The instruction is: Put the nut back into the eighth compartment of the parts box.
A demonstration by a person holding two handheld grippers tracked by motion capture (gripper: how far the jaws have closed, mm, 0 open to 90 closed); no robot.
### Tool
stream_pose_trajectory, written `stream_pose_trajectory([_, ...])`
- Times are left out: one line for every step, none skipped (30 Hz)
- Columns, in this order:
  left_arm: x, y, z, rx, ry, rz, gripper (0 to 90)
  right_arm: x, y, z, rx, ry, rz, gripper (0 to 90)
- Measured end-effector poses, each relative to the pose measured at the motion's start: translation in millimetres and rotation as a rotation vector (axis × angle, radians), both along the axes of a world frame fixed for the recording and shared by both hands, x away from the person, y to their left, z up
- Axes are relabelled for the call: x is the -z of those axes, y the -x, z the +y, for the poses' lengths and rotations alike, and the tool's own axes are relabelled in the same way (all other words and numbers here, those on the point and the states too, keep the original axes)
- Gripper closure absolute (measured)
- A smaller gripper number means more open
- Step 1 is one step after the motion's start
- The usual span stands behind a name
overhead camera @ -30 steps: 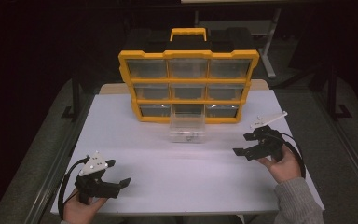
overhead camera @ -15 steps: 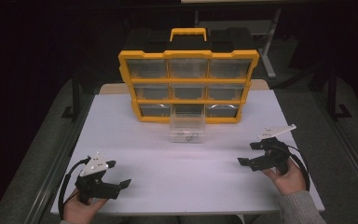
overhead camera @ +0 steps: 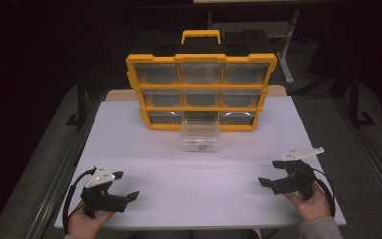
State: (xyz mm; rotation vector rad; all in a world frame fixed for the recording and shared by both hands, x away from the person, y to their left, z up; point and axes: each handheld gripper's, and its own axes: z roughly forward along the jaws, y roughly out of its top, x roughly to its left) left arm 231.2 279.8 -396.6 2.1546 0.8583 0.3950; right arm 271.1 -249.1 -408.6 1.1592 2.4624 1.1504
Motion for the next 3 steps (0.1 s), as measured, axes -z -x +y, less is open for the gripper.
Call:
stream_pose_trajectory([0.0,0.0,0.0,0.0,0.0,0.0,14.7,0.0,0.0,0.0,0.0,0.0,0.0,16.2])
stream_pose_trajectory([0.0,0.3,-0.9,-0.001,-0.001,0.001,14.7,0.4,-0.2,-0.8,-0.002,-0.014,0.004,16.2])
stream_pose_trajectory([0.0,0.3,-0.9,-0.001,-0.001,0.001,14.7,0.4,-0.3,-1.0,-0.004,-0.016,-0.001,16.2])
